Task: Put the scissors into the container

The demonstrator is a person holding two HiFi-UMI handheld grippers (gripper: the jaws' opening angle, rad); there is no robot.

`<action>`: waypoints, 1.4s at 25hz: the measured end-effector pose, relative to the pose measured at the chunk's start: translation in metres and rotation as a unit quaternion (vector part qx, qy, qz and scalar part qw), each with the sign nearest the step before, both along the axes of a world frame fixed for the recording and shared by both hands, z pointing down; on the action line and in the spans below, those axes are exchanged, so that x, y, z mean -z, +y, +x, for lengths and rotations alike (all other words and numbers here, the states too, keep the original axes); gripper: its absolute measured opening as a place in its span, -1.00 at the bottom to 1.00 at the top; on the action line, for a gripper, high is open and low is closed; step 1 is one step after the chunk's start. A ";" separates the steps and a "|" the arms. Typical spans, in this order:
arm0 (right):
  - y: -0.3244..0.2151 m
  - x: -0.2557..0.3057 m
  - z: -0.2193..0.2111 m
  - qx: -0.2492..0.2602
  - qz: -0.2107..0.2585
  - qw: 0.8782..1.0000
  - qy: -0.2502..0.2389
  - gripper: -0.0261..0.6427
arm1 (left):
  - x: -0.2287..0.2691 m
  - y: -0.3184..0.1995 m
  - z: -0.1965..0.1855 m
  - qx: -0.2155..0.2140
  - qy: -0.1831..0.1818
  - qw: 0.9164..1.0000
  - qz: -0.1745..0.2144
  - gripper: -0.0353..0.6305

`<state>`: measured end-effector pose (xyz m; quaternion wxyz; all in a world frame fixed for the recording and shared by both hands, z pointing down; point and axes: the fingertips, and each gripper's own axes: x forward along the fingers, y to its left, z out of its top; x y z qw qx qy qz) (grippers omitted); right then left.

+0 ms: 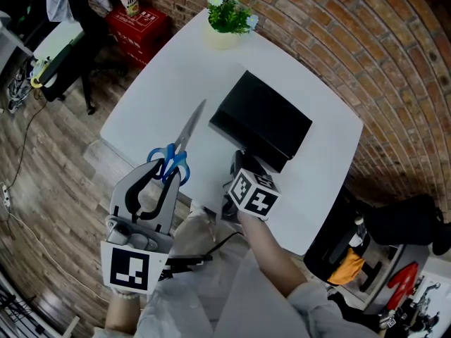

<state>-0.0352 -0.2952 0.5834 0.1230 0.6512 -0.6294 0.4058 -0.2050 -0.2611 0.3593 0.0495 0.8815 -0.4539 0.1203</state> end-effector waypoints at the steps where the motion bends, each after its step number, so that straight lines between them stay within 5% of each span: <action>1: 0.002 -0.001 -0.001 0.001 -0.002 1.000 -0.002 -0.67 | 0.000 0.000 0.000 0.001 0.000 1.000 -0.001 -0.59; 27: 0.054 -0.005 -0.043 0.046 -0.029 0.997 -0.047 -0.67 | 0.003 -0.003 -0.017 0.022 0.005 1.000 0.010 -0.59; 35: 0.063 -0.003 -0.051 0.097 -0.015 0.989 -0.107 -0.67 | 0.005 -0.001 -0.017 0.027 0.000 1.000 0.015 -0.59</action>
